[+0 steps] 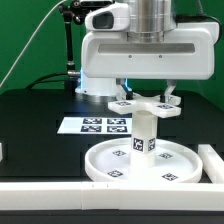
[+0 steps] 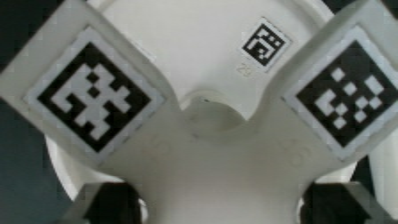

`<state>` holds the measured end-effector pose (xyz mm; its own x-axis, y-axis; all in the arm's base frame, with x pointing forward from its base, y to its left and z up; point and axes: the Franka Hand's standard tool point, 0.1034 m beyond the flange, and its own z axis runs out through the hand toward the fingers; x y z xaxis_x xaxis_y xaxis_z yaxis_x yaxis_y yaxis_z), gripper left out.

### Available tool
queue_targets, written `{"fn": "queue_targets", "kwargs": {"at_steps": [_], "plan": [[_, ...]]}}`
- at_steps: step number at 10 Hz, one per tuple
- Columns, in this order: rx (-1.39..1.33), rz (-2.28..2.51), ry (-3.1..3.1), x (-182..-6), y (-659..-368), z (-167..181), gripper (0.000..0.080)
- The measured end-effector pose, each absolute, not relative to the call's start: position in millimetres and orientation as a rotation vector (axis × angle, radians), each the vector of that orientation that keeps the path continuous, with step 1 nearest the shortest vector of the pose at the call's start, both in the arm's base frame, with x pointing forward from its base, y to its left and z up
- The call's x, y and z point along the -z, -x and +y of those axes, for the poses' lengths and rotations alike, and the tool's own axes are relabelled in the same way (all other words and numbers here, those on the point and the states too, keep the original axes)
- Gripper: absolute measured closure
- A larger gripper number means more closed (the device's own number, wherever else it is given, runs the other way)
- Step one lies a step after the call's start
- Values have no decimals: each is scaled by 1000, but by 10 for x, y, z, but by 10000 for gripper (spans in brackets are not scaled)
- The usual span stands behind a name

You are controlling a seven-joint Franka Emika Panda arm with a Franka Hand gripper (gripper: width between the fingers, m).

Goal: Assemble round table

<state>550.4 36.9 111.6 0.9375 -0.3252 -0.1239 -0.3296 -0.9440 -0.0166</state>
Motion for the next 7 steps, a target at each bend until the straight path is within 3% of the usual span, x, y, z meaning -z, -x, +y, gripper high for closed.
{"fn": "queue_targets", "kwargs": {"at_steps": [5,7], "plan": [[-189,999,2943,-1112,-5507,397,353],[-148,1400,2768,-1106,-5527,416,353]]}}
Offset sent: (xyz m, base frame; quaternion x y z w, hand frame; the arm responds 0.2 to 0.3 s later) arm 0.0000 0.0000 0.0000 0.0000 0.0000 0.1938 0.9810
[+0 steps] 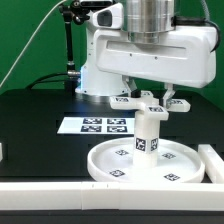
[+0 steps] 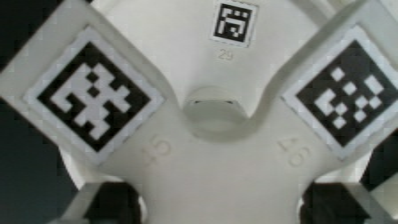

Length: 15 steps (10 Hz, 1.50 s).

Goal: Assemble round table

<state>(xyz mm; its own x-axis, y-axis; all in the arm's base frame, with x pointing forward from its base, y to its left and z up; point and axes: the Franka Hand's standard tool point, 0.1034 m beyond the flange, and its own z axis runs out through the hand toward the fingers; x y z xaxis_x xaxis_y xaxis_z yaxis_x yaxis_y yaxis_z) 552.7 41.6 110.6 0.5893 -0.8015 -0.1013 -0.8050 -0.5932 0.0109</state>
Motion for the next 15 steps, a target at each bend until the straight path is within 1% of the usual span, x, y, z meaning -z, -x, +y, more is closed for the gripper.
{"fn": "queue_targets", "kwargs": {"at_steps": [2,5,11,12,15], "plan": [[-110,1762,2552,-1106,-5541,429,353],[-56,2157,2192,-1102,-5575,421,353],[-69,2464,1797,-1104,-5612,403,353],[-39,2558,1588,-1096,-5629,388,353],[18,2597,1418,-1100,-5639,408,353]]}}
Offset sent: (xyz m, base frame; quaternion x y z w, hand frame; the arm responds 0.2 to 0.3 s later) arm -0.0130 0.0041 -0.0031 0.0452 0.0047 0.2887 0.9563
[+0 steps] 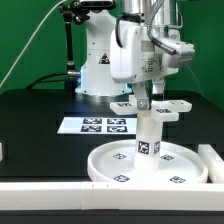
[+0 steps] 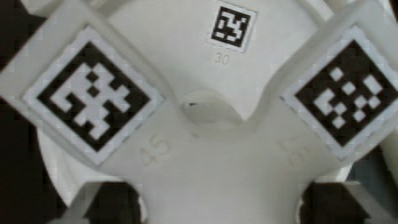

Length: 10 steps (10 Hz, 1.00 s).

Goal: Assemble round table

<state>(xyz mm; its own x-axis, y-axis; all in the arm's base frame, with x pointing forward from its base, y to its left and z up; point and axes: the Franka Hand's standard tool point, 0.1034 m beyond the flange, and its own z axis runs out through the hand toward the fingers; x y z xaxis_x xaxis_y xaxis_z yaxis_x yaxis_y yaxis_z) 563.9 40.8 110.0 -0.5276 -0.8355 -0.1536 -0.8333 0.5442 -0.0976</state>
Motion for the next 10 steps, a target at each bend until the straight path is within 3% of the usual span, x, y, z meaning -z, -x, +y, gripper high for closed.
{"fn": "queue_targets", "kwargs": {"at_steps": [2,3,4,5,6,8,10], "plan": [[-8,2629,1316,-1100,-5640,394,353],[-16,2625,1313,-1097,-5636,408,278],[-27,2603,1362,-1105,-5635,422,278],[-56,2570,1430,-1177,-5649,420,190],[-61,2548,1445,-1259,-5667,435,158],[-74,2515,1432,-1419,-5696,485,152],[-71,2501,1468,-1384,-5690,487,151]]}}
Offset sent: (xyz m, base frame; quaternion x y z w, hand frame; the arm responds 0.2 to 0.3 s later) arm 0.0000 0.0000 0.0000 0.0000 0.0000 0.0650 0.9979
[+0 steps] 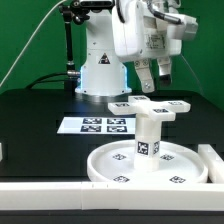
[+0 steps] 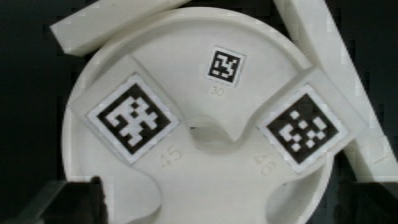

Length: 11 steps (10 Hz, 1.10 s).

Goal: Assemble round table

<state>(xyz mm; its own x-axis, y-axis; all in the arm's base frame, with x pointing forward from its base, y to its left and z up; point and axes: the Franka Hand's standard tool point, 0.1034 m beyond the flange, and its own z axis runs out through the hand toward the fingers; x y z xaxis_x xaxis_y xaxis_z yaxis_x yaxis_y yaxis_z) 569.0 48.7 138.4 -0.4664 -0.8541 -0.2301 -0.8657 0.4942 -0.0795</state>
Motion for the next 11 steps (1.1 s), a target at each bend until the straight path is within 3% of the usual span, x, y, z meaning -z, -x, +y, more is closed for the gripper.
{"fn": "queue_targets", "kwargs": {"at_steps": [4,11], "plan": [[-150,1930,2334,-1348,-5678,697,151],[-120,1045,2843,-1362,-5624,672,151]]}}
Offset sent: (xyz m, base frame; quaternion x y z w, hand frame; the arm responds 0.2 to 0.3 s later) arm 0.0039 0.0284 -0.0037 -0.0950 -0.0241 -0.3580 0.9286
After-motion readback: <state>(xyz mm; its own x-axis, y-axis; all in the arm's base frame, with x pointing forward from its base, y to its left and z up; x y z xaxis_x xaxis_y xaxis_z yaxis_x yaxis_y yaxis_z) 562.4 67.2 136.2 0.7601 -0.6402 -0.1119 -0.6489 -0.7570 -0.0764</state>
